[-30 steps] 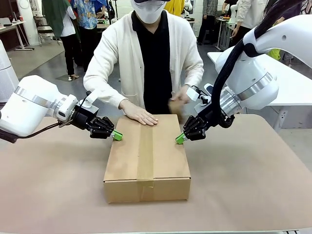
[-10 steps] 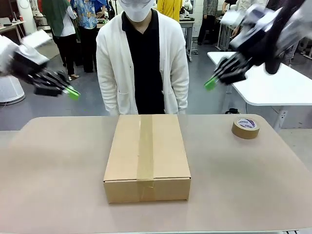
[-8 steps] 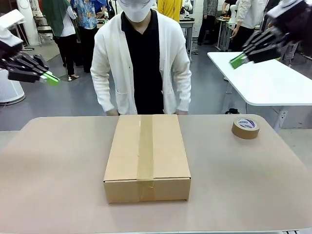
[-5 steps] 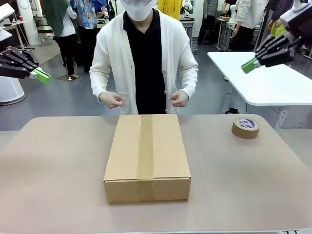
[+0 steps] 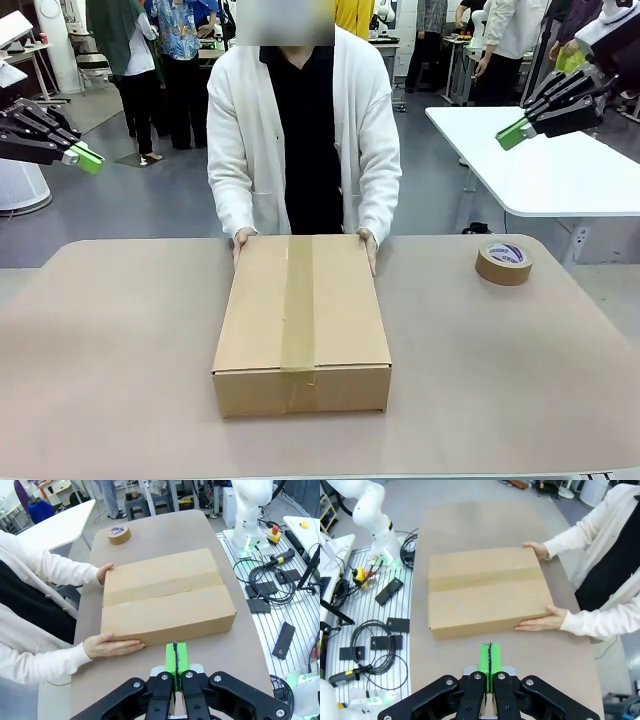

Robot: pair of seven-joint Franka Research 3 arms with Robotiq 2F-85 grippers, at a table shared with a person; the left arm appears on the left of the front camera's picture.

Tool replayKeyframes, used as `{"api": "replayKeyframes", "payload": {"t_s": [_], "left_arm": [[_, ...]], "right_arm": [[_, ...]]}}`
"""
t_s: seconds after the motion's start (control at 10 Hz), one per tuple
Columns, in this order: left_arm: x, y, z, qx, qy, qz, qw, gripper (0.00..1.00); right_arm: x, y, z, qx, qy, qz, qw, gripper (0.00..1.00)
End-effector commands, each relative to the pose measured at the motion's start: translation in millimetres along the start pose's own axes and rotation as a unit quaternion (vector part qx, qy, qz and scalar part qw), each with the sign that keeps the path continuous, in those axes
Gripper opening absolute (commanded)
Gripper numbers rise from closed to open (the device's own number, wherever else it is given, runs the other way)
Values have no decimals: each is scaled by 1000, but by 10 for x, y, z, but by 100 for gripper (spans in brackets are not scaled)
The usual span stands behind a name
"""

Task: Wrap the clocks to prevent damage.
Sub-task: After the human seals the box with tape, release both hands from the side flaps of the Package Box.

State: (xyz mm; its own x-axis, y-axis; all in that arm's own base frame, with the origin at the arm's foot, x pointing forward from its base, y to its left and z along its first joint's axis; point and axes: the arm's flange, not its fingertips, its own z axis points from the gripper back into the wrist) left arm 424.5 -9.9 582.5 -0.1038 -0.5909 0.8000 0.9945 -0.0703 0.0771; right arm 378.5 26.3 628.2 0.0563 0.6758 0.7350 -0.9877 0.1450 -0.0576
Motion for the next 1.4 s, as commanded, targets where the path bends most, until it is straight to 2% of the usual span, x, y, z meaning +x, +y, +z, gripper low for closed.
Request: {"api": "replayKeyframes", "payload": {"t_s": [0.0, 1.3], "left_arm": [[19, 14, 17, -2, -8, -7, 1000, 0], [19, 14, 17, -2, -8, -7, 1000, 0]], "right_arm": [[7, 1, -7, 3, -4, -4, 1000, 1], [7, 1, -7, 3, -4, -4, 1000, 1]]}}
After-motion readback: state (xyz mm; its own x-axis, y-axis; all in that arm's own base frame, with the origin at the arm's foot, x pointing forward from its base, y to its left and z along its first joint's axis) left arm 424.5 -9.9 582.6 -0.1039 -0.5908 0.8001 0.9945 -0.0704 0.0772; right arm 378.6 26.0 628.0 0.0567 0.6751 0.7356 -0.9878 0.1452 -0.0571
